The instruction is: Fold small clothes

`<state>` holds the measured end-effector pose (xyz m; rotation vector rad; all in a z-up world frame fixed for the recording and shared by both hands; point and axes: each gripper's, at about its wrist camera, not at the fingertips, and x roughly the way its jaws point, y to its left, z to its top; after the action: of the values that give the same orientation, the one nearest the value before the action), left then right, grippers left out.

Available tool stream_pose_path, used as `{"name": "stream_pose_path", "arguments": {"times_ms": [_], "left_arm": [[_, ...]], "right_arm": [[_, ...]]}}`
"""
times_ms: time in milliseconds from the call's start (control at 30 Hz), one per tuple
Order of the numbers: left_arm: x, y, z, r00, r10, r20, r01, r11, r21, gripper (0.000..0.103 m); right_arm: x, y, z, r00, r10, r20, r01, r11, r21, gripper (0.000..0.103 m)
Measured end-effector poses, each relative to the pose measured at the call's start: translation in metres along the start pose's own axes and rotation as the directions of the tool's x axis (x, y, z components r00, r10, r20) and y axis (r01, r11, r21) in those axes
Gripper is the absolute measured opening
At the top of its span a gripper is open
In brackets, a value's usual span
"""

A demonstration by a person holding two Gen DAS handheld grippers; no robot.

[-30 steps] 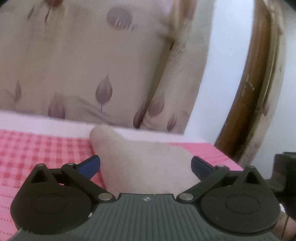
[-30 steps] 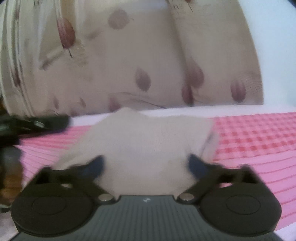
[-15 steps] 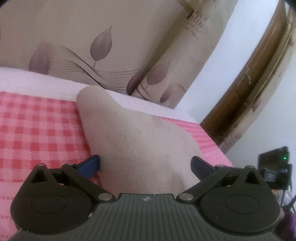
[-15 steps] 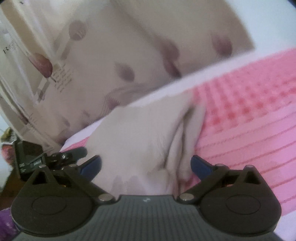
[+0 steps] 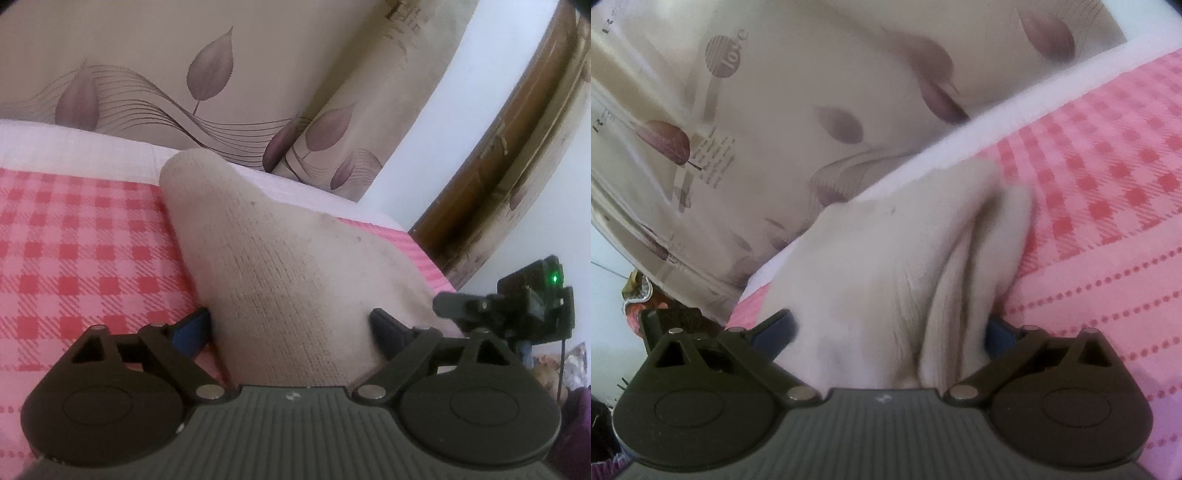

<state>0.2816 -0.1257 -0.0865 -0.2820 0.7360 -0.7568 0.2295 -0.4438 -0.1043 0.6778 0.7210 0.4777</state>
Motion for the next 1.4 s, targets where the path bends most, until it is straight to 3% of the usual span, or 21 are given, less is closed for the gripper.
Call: {"name": "stream_pose_path", "arguments": {"times_ms": [167,333,533,633,733,767,900,1000,1100,1167,1200,1300,1367,1400], "left_arm": [[0.004,-0.006,0.001,1.000,0.021,-0.009,-0.021,0.999,0.036,0.090],[0.006,-0.011,0.000,0.999,0.044,-0.003,-0.043,0.996,0.079,0.090],[0.009,-0.010,0.001,0.999,0.035,-0.006,-0.035,0.995,0.090,0.091],[0.008,-0.008,0.001,1.000,0.020,-0.006,-0.020,0.996,0.087,0.087],[0.006,-0.006,0.000,1.000,0.002,0.003,-0.003,0.996,0.085,0.073],[0.004,-0.006,0.000,1.000,-0.003,0.008,0.002,0.996,0.085,0.071],[-0.002,-0.008,-0.002,1.000,-0.011,0.027,0.010,0.998,0.068,0.059],[-0.008,-0.010,-0.003,0.999,-0.028,0.030,0.025,0.996,0.082,0.058],[-0.008,-0.007,0.000,0.999,-0.044,0.015,0.042,0.995,0.091,0.060],[-0.007,-0.007,0.002,0.999,-0.044,0.001,0.044,0.993,0.105,0.067],[-0.005,-0.006,0.003,0.999,-0.052,-0.011,0.053,0.994,0.099,0.073],[0.003,-0.001,0.003,0.995,-0.084,-0.060,0.088,0.994,0.071,0.091],[0.007,-0.002,-0.002,0.992,-0.109,-0.059,0.113,0.992,0.056,0.092],[0.009,-0.004,-0.002,0.993,-0.099,-0.058,0.103,0.992,0.068,0.087]], "right_arm": [[0.000,0.006,-0.007,1.000,-0.022,0.017,0.022,0.999,-0.044,0.101],[0.000,0.006,-0.011,1.000,0.023,0.004,-0.023,0.999,-0.022,0.101],[-0.003,-0.003,-0.004,0.997,0.077,-0.024,-0.076,0.997,0.018,0.100],[-0.003,-0.002,-0.001,0.998,0.057,-0.042,-0.056,0.998,0.009,0.097],[0.000,0.008,-0.006,0.999,-0.025,-0.041,0.023,0.998,-0.053,0.072],[0.001,0.009,-0.007,0.998,-0.048,-0.044,0.046,0.998,-0.049,0.056],[-0.004,0.019,-0.013,0.999,-0.040,-0.036,0.039,0.999,-0.034,0.045],[-0.009,0.024,-0.016,0.999,0.025,-0.025,-0.026,0.999,-0.024,0.044],[-0.008,0.012,-0.018,0.999,0.018,-0.049,-0.017,1.000,0.016,0.045],[-0.009,0.002,-0.018,0.997,0.045,-0.060,-0.040,0.996,0.076,0.051],[-0.009,-0.001,-0.016,0.997,0.043,-0.067,-0.037,0.996,0.081,0.063],[-0.011,-0.008,-0.012,0.995,0.070,-0.066,-0.063,0.992,0.111,0.067],[-0.006,-0.005,-0.012,0.995,0.067,-0.068,-0.061,0.994,0.089,0.067],[-0.004,-0.002,-0.013,0.996,0.059,-0.066,-0.055,0.996,0.064,0.066]]}}
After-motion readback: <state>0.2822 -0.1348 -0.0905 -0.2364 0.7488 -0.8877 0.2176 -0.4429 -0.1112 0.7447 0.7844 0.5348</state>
